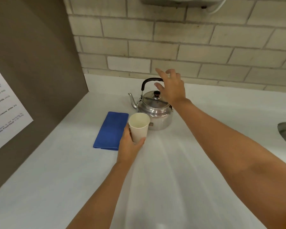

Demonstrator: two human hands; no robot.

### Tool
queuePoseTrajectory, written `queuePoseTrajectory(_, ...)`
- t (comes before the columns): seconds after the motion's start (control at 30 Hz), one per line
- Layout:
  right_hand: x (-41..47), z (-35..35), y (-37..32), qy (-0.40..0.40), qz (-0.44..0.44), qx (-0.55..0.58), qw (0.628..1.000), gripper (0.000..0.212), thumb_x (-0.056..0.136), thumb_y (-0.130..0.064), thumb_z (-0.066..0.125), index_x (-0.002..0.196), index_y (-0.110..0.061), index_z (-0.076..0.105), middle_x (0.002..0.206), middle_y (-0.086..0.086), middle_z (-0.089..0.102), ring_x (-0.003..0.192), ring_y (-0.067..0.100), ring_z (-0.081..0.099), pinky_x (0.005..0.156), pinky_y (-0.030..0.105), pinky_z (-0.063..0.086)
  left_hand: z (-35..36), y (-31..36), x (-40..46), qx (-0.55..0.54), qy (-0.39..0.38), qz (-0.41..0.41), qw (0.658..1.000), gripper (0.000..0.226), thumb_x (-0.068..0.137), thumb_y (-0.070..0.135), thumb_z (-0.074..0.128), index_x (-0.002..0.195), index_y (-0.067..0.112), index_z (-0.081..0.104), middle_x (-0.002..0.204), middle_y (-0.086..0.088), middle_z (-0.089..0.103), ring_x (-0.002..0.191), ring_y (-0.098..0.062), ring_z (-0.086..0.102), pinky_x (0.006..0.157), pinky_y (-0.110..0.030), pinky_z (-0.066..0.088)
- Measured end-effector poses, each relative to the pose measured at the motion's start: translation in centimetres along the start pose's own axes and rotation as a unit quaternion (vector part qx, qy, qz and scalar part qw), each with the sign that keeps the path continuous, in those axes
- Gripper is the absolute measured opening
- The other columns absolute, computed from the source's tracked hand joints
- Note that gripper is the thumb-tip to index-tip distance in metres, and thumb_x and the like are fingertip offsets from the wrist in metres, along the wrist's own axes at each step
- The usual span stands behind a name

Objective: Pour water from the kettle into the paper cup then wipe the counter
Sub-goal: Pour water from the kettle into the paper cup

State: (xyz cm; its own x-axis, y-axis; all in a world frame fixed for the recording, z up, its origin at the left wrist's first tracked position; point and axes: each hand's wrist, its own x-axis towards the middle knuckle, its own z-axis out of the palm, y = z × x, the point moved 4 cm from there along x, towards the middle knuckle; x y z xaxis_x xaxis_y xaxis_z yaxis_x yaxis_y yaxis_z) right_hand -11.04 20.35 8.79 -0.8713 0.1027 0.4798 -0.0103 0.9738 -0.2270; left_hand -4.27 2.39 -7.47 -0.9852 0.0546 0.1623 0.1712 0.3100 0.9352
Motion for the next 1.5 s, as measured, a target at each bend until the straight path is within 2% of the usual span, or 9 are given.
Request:
queuePoseTrajectory(0.17, 2.7, 1.8, 1.0, -0.075, 0.003, 0.058, 0.995, 0.040, 0.093, -0.037, 0.051, 0.132, -0.033, 0.047, 0.124, 0.013, 0.054, 0.111, 0.033, 0.052, 0.087, 0.041, 0.046, 0.1, -0.3, 1.0, 0.023, 0.018, -0.007, 1.000, 0.071, 0.072, 0.024, 0.074, 0.133, 0.020, 0.037, 0.122, 0.005, 0.052, 0.109, -0.012, 0.051, 0.087, -0.026, 0.042)
queuePoseTrajectory(0.3, 3.4, 2.5, 1.9, -0.063, 0.003, 0.086, 0.994, 0.033, 0.090, -0.044, 0.052, 0.123, -0.038, 0.056, 0.118, 0.006, 0.066, 0.106, 0.028, 0.059, 0.082, 0.035, 0.048, 0.3, -0.3, 1.1, 0.042, 0.034, -0.002, 0.999, 0.062, 0.071, 0.024, 0.075, 0.123, 0.020, 0.042, 0.110, 0.010, 0.052, 0.102, -0.010, 0.053, 0.079, -0.020, 0.040)
queuePoseTrajectory(0.5, 3.5, 2.2, 2.2, -0.054, -0.024, 0.200, 0.978, 0.032, 0.084, -0.041, 0.063, 0.114, -0.032, 0.065, 0.114, 0.000, 0.070, 0.103, 0.019, 0.063, 0.084, 0.030, 0.050, 0.5, -0.2, 1.2, 0.043, 0.036, -0.008, 0.998, 0.070, 0.069, 0.030, 0.077, 0.127, 0.023, 0.039, 0.112, 0.009, 0.055, 0.101, -0.011, 0.054, 0.083, -0.027, 0.046)
queuePoseTrajectory(0.63, 2.8, 1.6, 2.4, -0.059, -0.026, 0.226, 0.972, 0.028, 0.084, -0.038, 0.064, 0.112, -0.032, 0.066, 0.114, -0.003, 0.070, 0.104, 0.015, 0.063, 0.088, 0.029, 0.050, 0.6, -0.1, 1.3, 0.044, 0.038, -0.011, 0.998, 0.071, 0.070, 0.032, 0.076, 0.129, 0.025, 0.038, 0.109, 0.010, 0.056, 0.101, -0.013, 0.056, 0.083, -0.029, 0.047)
queuePoseTrajectory(0.8, 1.6, -0.7, 2.8, -0.055, -0.033, 0.231, 0.971, 0.028, 0.082, -0.038, 0.066, 0.108, -0.031, 0.068, 0.112, -0.004, 0.071, 0.104, 0.012, 0.063, 0.090, 0.026, 0.048, 0.7, -0.1, 1.1, 0.047, 0.032, -0.007, 0.998, 0.072, 0.071, 0.034, 0.076, 0.131, 0.022, 0.037, 0.116, 0.003, 0.059, 0.105, -0.017, 0.057, 0.090, -0.036, 0.050)
queuePoseTrajectory(1.0, 0.4, -6.3, 2.1, -0.028, -0.055, 0.233, 0.971, 0.022, 0.083, -0.038, 0.065, 0.101, -0.027, 0.072, 0.108, -0.009, 0.072, 0.101, 0.004, 0.064, 0.086, 0.023, 0.049, 0.5, 0.4, 1.0, 0.060, 0.029, -0.008, 0.998, 0.071, 0.072, 0.031, 0.075, 0.130, 0.016, 0.038, 0.114, -0.006, 0.061, 0.103, -0.024, 0.058, 0.087, -0.040, 0.051)
queuePoseTrajectory(1.13, -0.4, -9.8, 1.4, -0.060, -0.049, 0.222, 0.972, 0.020, 0.081, -0.040, 0.067, 0.097, -0.031, 0.073, 0.106, -0.013, 0.072, 0.100, 0.002, 0.062, 0.088, 0.025, 0.048, 0.5, 0.9, 0.9, 0.057, 0.016, -0.012, 0.998, 0.070, 0.072, 0.029, 0.076, 0.129, 0.013, 0.039, 0.115, -0.009, 0.060, 0.104, -0.028, 0.057, 0.088, -0.042, 0.050)
queuePoseTrajectory(1.33, -1.8, -11.7, 0.4, -0.130, -0.032, 0.145, 0.980, 0.026, 0.075, -0.042, 0.072, 0.099, -0.034, 0.072, 0.110, -0.012, 0.071, 0.104, 0.008, 0.060, 0.090, 0.029, 0.048, 0.6, 1.4, 0.6, 0.064, 0.007, -0.010, 0.998, 0.069, 0.071, 0.031, 0.076, 0.128, 0.012, 0.040, 0.117, -0.010, 0.059, 0.103, -0.029, 0.057, 0.084, -0.037, 0.047)
queuePoseTrajectory(1.5, -2.7, -12.4, -0.5, -0.141, -0.040, 0.095, 0.985, 0.025, 0.077, -0.045, 0.069, 0.100, -0.036, 0.071, 0.104, -0.011, 0.072, 0.094, 0.011, 0.062, 0.084, 0.031, 0.051, 0.6, 1.4, 0.7, 0.065, -0.001, -0.003, 0.998, 0.070, 0.072, 0.033, 0.075, 0.129, 0.015, 0.039, 0.119, -0.010, 0.058, 0.106, -0.027, 0.055, 0.084, -0.038, 0.047)
